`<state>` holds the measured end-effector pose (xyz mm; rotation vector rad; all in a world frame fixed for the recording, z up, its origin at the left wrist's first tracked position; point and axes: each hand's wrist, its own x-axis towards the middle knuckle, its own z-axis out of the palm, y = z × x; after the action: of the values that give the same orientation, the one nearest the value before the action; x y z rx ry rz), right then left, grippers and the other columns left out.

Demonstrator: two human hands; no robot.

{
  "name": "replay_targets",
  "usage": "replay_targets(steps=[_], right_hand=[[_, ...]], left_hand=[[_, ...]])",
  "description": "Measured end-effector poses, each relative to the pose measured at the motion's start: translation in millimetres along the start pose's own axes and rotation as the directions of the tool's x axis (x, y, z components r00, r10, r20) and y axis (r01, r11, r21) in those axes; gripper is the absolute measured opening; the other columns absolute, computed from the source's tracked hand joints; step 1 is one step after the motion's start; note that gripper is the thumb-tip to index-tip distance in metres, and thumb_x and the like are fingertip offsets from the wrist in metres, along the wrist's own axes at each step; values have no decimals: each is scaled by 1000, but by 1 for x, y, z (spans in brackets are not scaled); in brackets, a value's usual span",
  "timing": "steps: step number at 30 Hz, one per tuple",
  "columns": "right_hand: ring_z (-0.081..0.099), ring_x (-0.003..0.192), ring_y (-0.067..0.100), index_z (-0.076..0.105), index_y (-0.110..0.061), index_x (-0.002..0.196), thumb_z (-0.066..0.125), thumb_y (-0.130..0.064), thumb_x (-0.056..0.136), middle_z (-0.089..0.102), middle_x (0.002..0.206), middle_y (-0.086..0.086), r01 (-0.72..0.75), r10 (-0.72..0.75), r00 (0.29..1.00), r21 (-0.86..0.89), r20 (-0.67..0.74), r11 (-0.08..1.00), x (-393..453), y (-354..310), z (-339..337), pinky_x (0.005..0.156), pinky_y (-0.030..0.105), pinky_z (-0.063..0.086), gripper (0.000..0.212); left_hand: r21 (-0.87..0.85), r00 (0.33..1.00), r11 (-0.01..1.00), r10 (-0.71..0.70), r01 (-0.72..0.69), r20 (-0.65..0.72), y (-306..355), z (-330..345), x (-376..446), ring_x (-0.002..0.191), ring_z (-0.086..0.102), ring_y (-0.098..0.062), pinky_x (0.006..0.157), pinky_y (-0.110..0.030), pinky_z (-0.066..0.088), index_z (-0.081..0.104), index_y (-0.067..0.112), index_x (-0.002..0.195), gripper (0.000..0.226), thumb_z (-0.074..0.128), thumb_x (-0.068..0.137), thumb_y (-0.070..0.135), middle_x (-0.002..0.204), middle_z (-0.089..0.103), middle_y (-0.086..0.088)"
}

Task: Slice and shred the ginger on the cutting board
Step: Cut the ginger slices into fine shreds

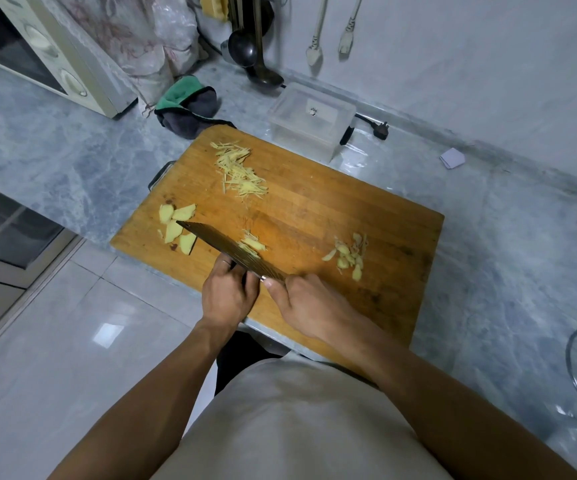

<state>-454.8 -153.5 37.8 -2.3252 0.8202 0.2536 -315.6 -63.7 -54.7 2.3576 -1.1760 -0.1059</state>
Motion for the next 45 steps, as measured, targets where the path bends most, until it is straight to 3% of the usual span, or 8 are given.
replay_targets(steps=[7,13,18,24,28,31,37,45], right_hand=[[54,66,30,51,-15,78,26,-53,107,57,73,10,-7,7,1000,10,24,1000,4,-3,-2,58,32,36,54],[62,87,39,62,-7,102,25,-54,107,64,96,20,-36,36,999,27,26,999,3,-3,2,63,33,35,61],[53,69,31,60,-9,88,24,-55,106,58,81,12,-32,32,999,-15,13,999,3,-2,-2,59,32,34,61],[53,70,31,62,-8,91,24,-55,106,57,81,12,-45,45,999,-7,18,999,2,-4,-2,60,32,37,62],[63,87,38,62,-6,102,25,-54,107,65,94,19,-44,44,999,3,23,999,1,-6,3,63,33,35,61],[61,78,34,61,-8,95,25,-54,106,64,87,15,-44,44,999,3,16,999,0,-6,3,61,32,35,60],[51,65,29,55,-12,82,25,-54,107,55,74,9,-31,31,999,-15,19,999,0,-5,-1,58,31,34,58],[48,67,27,56,-11,88,24,-57,106,53,80,9,-35,35,999,-2,24,999,4,-4,2,57,31,31,58]], left_hand=[[-12,999,999,38,-39,-21,0,-1,2,67,67,-33,54,-26,45,69,-1,71,43,45,88,30,98,65,-21],[6,1000,1000,7,-7,5,-2,-1,1,57,63,-33,57,-23,37,67,-1,66,43,44,85,30,94,64,-20],[-2,999,999,44,-44,-20,4,-2,-3,77,68,-38,56,-31,51,71,-1,82,24,56,88,17,100,66,-21],[-13,999,999,45,-45,-13,3,-2,-4,72,67,-36,54,-29,49,68,-1,73,38,46,89,26,98,65,-21],[16,1000,1000,-14,14,20,3,0,-3,64,64,-33,57,-23,38,63,-1,61,23,61,81,11,83,62,-20],[7,1000,1000,-26,26,17,4,0,-4,65,65,-35,59,-23,37,64,-2,64,19,67,81,5,83,62,-21],[-31,999,999,22,-23,-26,2,0,-4,70,67,-39,53,-30,49,70,-1,78,38,45,89,25,98,66,-23],[-30,999,1000,10,-11,-32,0,1,0,59,63,-36,58,-22,36,67,-3,71,37,44,85,23,89,64,-23]])
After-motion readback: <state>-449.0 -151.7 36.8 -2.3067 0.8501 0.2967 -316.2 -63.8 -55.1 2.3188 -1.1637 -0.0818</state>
